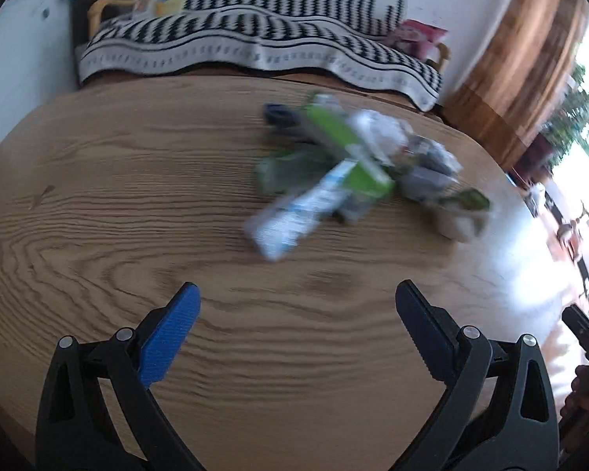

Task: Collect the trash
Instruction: 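Move both tools back over the table to the remaining trash, then grasp the white paper bag with the right tool while the left tool grasps the silver blister pack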

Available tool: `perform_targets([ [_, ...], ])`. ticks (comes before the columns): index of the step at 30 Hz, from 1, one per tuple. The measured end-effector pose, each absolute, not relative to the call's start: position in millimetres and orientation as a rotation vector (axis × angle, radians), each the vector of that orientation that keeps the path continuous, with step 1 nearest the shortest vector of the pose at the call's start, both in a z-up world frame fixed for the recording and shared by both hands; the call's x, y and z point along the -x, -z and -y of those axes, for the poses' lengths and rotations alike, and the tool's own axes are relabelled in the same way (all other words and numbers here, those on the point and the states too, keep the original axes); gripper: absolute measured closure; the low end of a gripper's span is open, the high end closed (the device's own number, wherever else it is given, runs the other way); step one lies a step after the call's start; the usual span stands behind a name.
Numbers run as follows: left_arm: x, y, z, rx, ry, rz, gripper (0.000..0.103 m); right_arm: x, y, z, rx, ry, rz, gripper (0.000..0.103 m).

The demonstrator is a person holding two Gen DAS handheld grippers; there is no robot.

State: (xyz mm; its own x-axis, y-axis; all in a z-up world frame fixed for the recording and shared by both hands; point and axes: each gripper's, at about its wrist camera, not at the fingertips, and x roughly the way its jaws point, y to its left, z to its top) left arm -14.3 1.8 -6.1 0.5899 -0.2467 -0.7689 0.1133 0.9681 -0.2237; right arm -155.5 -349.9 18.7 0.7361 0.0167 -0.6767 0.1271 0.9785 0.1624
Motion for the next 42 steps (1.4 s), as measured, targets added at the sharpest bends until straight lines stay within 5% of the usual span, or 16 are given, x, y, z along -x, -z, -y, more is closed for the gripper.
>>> perform_targets([
  [18, -65, 46, 9, 0.056, 0.271, -0.955, 0.007, -1, 9, 261, -0.033, -0.095, -0.812, 0.007],
  [20, -69, 48, 12, 0.039, 0.279, -0.95, 0.012, -12, 14, 262, -0.042, -0.106, -0.819, 0.007],
  [22, -70, 48, 15, -0.006, 0.267, -0.932, 0.033, -21, 18, 261, -0.047, -0.126, -0.824, 0.01],
  [24, -72, 47, 17, -0.021, 0.269, -0.923, 0.06, -25, 22, 260, -0.077, -0.144, -0.825, 0.03],
  [27, -69, 45, 16, 0.019, 0.302, -0.93, 0.08, -19, 21, 260, -0.088, -0.139, -0.8, 0.034],
  [42, -58, 37, 18, 0.06, 0.315, -0.919, 0.082, 6, 11, 274, -0.202, -0.123, -0.733, 0.035],
])
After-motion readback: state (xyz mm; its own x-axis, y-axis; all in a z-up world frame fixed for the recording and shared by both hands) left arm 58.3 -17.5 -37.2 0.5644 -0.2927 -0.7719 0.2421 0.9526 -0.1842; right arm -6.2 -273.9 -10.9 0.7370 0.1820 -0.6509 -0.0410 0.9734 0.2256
